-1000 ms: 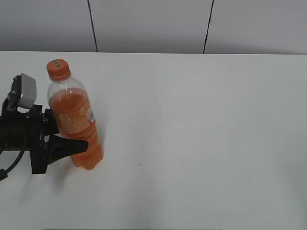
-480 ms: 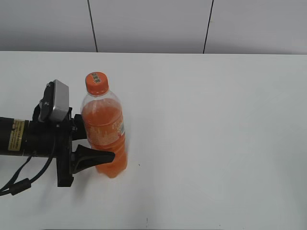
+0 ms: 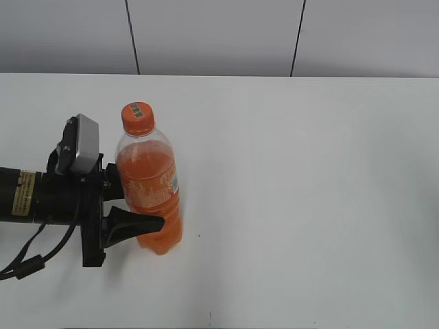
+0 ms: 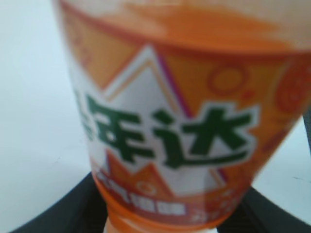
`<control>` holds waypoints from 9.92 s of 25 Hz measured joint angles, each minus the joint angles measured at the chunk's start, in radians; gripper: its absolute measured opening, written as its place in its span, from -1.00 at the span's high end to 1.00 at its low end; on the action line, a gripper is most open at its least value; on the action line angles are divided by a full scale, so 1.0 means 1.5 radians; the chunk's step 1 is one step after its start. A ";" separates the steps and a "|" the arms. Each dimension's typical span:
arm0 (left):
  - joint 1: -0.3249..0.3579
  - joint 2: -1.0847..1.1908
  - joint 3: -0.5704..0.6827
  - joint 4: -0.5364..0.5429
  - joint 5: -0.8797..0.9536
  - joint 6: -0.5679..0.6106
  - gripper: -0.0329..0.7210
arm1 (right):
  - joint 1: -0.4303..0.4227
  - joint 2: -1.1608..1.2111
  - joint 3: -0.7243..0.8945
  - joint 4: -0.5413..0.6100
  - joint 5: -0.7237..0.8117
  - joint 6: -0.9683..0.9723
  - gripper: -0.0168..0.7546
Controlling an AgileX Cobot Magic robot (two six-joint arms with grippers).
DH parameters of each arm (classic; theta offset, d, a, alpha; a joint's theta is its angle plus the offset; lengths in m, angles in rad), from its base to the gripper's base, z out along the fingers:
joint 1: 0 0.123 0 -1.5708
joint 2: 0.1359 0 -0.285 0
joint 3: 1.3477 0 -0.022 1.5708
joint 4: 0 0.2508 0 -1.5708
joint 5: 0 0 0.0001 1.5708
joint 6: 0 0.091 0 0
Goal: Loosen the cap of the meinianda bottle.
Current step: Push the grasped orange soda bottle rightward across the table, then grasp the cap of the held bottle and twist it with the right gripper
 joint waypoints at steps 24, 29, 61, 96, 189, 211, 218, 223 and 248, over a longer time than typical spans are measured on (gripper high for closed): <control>0.000 0.000 0.000 -0.001 0.002 -0.032 -0.11 | 0.255 0.449 -0.368 0.128 0.003 -0.062 -0.06; 0.000 0.000 0.000 0.000 0.002 -0.032 -0.11 | 0.351 0.529 -0.432 0.105 0.003 -0.089 -0.06; 0.000 0.000 0.000 0.000 0.001 -0.034 -0.11 | 0.552 0.750 -0.554 0.118 -0.092 -0.152 -0.13; 0.000 0.000 0.000 0.000 0.001 -0.034 -0.11 | 0.559 0.807 -0.557 0.071 -0.079 -0.124 -0.12; -0.001 0.000 0.000 0.007 0.001 -0.033 -0.10 | 0.560 0.766 -0.560 0.099 -0.130 -0.202 -0.43; -0.001 0.000 0.000 0.008 0.001 -0.034 -0.10 | 0.560 0.803 -0.560 0.063 -0.067 0.171 -0.24; -0.001 0.000 0.000 0.008 0.001 -0.034 -0.10 | 0.560 0.809 -0.560 0.061 -0.067 0.171 -0.21; -0.001 0.000 0.000 0.008 0.001 -0.034 -0.10 | 0.560 0.811 -0.560 0.063 -0.067 0.171 -0.20; -0.001 0.000 0.000 0.011 0.000 -0.029 -0.10 | 0.560 0.811 -0.564 0.071 -0.045 -0.235 0.27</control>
